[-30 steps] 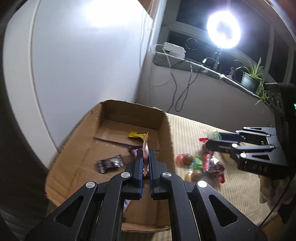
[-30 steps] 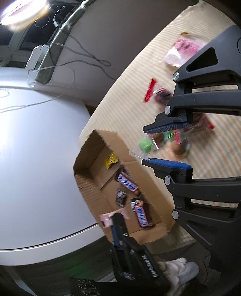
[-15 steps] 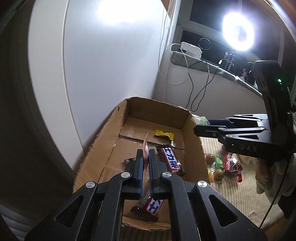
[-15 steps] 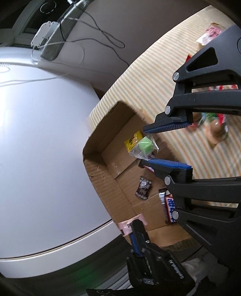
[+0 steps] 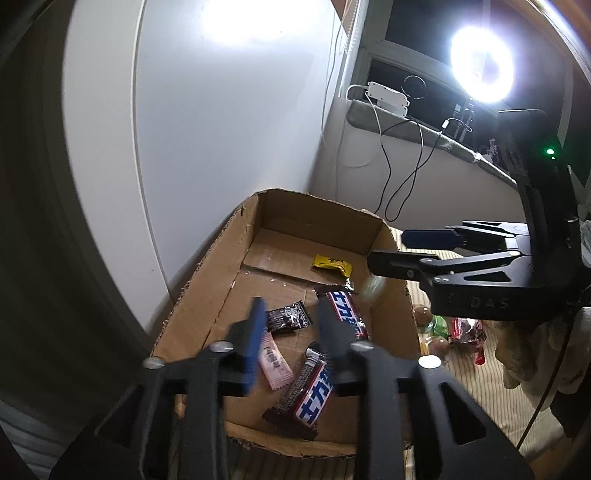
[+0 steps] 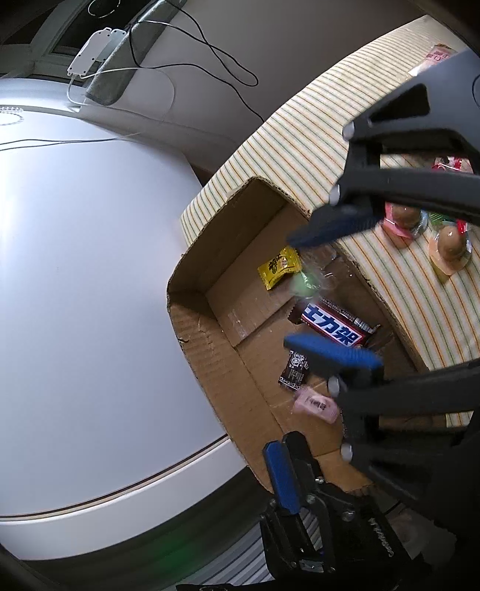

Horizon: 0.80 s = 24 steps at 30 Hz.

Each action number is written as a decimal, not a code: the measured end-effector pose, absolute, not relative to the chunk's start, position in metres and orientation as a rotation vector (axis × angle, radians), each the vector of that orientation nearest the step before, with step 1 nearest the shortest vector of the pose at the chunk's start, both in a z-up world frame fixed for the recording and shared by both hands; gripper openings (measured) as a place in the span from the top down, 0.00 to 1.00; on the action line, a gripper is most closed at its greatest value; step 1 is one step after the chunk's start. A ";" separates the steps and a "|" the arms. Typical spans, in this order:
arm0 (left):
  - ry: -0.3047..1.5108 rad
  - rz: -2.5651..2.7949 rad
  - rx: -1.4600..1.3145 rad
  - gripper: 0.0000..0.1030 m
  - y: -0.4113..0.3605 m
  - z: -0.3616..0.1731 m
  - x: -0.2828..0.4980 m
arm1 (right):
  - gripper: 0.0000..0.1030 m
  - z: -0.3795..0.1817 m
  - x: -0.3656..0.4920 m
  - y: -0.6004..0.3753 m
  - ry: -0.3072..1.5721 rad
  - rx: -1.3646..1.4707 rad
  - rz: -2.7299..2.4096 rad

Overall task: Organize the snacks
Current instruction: 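Carry the pink and green candies into the cardboard box and open both tools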

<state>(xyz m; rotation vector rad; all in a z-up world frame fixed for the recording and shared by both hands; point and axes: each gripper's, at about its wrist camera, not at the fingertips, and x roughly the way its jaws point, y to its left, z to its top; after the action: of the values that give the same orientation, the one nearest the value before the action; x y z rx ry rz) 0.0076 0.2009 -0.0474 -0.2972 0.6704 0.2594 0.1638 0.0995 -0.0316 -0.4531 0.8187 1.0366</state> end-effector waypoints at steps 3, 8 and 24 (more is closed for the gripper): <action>0.670 0.258 -0.296 0.69 0.200 -0.046 0.006 | 0.38 -0.029 0.162 0.098 0.810 -0.453 1.034; 0.662 0.243 -0.288 0.69 0.191 -0.043 0.006 | 0.25 -0.022 0.162 0.088 0.790 -0.450 1.018; 0.647 0.070 -0.221 0.69 0.114 -0.031 0.022 | 0.25 -0.006 0.180 -0.024 0.794 -0.371 0.884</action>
<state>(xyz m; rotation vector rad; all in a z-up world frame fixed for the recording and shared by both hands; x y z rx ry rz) 0.0218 0.1142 -0.0307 -0.2208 0.6474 0.0696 0.1805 -0.0237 -0.0064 -0.3706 0.7937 0.8842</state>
